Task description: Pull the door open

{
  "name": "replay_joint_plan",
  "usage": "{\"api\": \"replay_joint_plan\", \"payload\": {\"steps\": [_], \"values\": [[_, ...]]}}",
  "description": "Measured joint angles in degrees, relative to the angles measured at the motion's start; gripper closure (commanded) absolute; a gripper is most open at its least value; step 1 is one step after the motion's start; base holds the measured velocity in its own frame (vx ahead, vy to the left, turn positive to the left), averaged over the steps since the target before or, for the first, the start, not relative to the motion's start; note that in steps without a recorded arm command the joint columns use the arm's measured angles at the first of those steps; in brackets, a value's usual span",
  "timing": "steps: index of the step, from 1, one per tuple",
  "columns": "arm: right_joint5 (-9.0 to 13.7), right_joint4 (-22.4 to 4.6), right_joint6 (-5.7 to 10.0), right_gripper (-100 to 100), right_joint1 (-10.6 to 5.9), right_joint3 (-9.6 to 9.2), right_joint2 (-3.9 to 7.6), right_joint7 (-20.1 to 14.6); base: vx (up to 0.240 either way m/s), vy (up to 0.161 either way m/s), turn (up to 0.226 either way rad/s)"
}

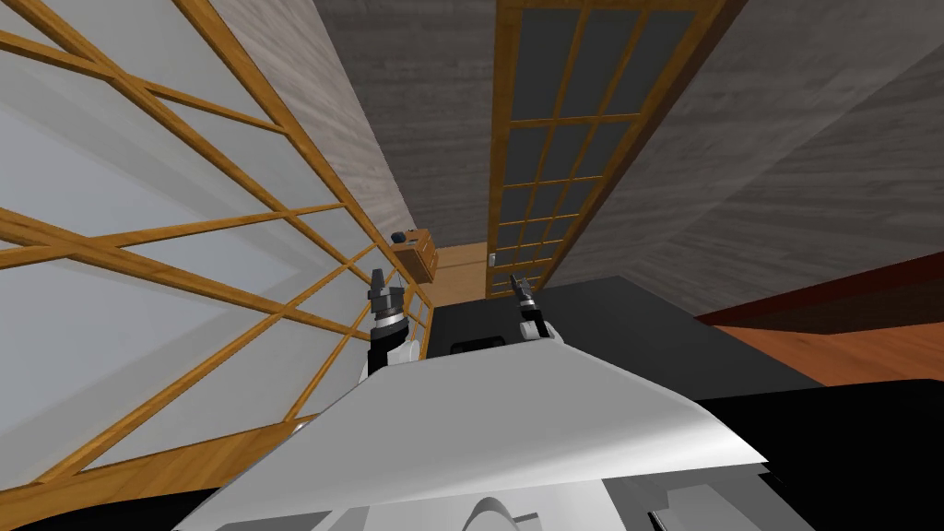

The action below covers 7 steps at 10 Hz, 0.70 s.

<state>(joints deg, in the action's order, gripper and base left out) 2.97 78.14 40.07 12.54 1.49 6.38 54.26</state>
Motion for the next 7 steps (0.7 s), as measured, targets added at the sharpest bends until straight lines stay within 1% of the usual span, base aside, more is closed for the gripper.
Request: {"api": "replay_joint_plan", "payload": {"steps": [4,6,7], "values": [[-0.3,-5.6,1.11,-100,-1.66,-0.22,0.26,5.1,0.104,0.007,0.029],[-0.4,-8.0,1.49,-100,-2.38,-0.39,0.14,7.7,0.091,-0.006,0.03],[-0.5,-8.5,1.38,-100,-2.4,-0.49,0.25,8.9,0.103,-0.002,0.024]]}}
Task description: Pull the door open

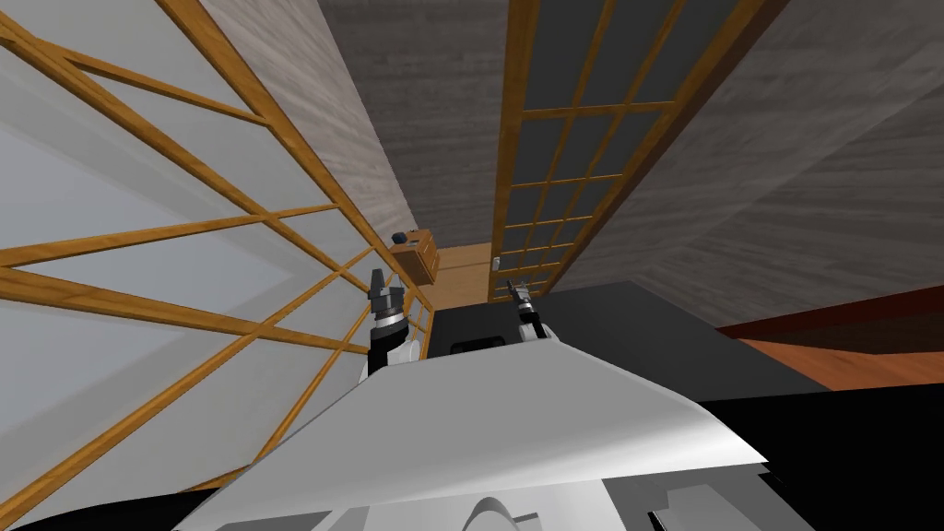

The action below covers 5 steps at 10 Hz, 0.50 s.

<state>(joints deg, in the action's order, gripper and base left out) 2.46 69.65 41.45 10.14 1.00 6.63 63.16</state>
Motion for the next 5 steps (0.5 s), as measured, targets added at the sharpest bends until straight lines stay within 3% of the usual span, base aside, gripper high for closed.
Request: {"api": "replay_joint_plan", "payload": {"steps": [5], "values": [[-0.3,-6.0,1.26,-100,-1.59,-0.32,0.08,5.7,0.097,-0.002,0.024]]}}
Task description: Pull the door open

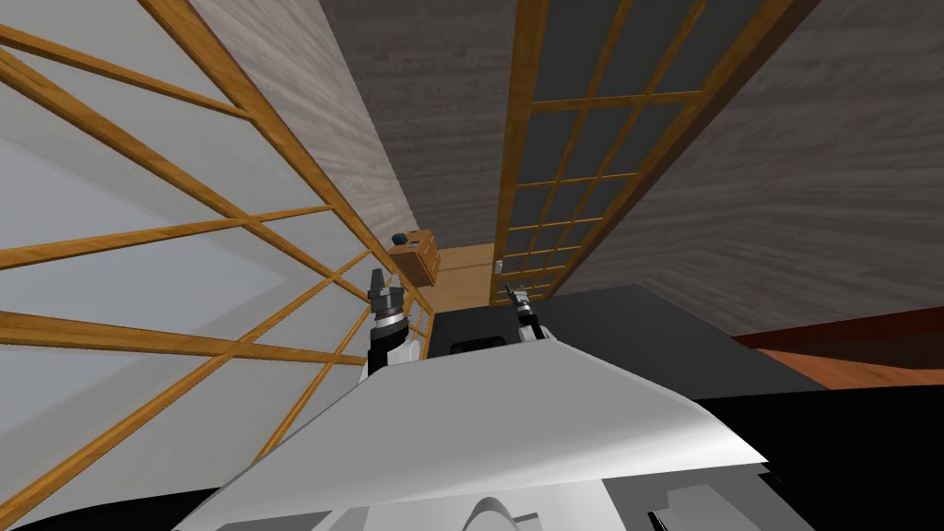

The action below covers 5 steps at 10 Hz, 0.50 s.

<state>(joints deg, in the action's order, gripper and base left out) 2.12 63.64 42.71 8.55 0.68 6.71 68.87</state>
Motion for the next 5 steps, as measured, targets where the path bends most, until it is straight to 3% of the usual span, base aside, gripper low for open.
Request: {"api": "replay_joint_plan", "payload": {"steps": [5], "values": [[-0.3,-5.1,0.79,-100,-1.57,-0.23,0.05,5.1,0.082,-0.01,0.02]]}}
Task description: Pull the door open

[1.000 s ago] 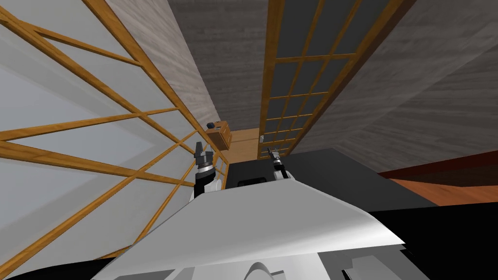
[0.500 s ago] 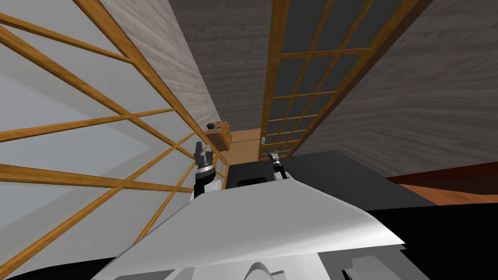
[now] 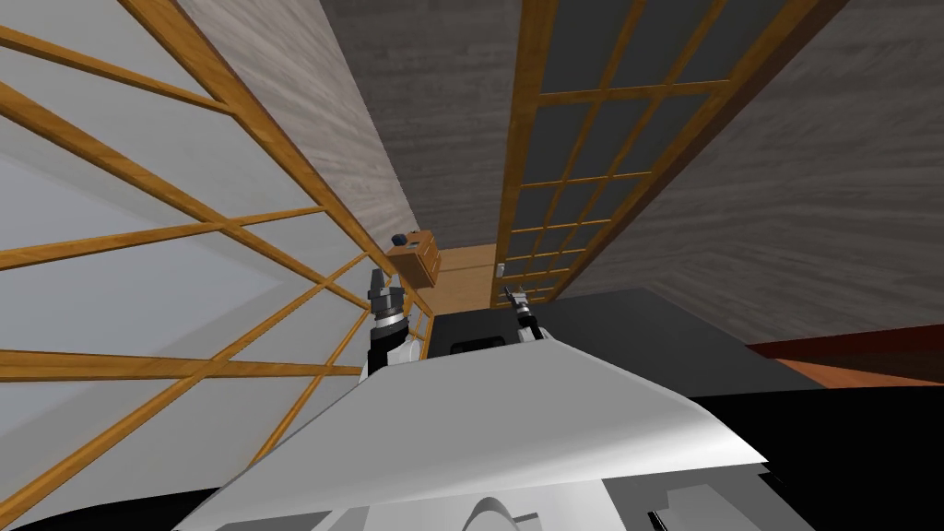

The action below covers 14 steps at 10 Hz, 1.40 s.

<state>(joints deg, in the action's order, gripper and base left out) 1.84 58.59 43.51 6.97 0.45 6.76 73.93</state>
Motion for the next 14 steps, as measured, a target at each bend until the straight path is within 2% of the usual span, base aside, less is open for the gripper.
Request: {"api": "replay_joint_plan", "payload": {"steps": [7,9,10,11,12,13,14], "values": [[-0.4,-7.6,1.31,-100,-2.17,-0.4,-0.06,7.6,0.095,-0.03,0.017],[-0.6,-9.4,1.6,-100,-2.79,-0.49,-0.19,9.5,0.057,-0.042,0.005],[-0.6,-9.5,1.62,-100,-2.84,-0.49,-0.2,9.8,0.071,0.109,0.187],[-0.1,-11.6,2.49,-100,-3.57,0.17,1.04,9.0,0.145,0.165,0.185],[0.3,-12.6,3.43,-100,-3.41,0.72,1.88,8.2,0.194,0.161,0.131],[0.6,-11.6,3.35,-100,-2.34,1.09,2.91,7.3,0.183,0.104,0.115],[1.0,-12.7,3.86,-100,-2.52,1.61,3.82,6.5,0.188,0.057,0.159]]}}
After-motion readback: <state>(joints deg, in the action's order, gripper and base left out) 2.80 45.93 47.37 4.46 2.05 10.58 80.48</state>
